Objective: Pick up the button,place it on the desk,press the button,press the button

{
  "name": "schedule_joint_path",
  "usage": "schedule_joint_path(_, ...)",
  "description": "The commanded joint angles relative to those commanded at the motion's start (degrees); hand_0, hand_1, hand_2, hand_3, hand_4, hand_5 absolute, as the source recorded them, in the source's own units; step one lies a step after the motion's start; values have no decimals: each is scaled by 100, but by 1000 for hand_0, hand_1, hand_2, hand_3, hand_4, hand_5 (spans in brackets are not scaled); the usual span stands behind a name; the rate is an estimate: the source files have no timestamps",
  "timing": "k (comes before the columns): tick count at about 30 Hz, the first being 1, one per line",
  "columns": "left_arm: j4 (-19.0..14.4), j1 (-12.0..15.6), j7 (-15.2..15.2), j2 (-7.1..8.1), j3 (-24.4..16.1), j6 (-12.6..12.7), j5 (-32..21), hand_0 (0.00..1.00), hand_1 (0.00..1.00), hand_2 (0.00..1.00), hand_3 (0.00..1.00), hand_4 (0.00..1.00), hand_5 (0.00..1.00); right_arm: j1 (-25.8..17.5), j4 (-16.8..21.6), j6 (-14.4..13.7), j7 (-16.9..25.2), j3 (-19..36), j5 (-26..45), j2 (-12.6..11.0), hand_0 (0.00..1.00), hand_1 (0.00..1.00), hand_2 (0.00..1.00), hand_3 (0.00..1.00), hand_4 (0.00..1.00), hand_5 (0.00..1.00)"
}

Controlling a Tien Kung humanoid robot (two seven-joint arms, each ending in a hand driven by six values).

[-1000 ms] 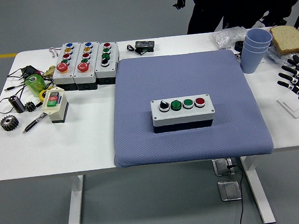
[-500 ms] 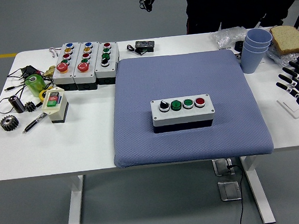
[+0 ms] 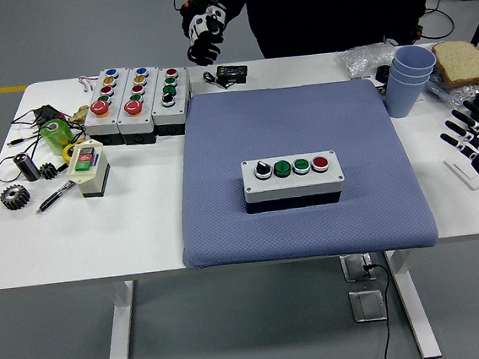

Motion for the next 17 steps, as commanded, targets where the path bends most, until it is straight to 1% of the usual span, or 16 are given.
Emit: schedule_joint_path(17,0,-7,0,3,36,0,-28,623,657,676,595,331,638,23,-3,-48,-1,-24,164,23,657,598,633,628,785,426)
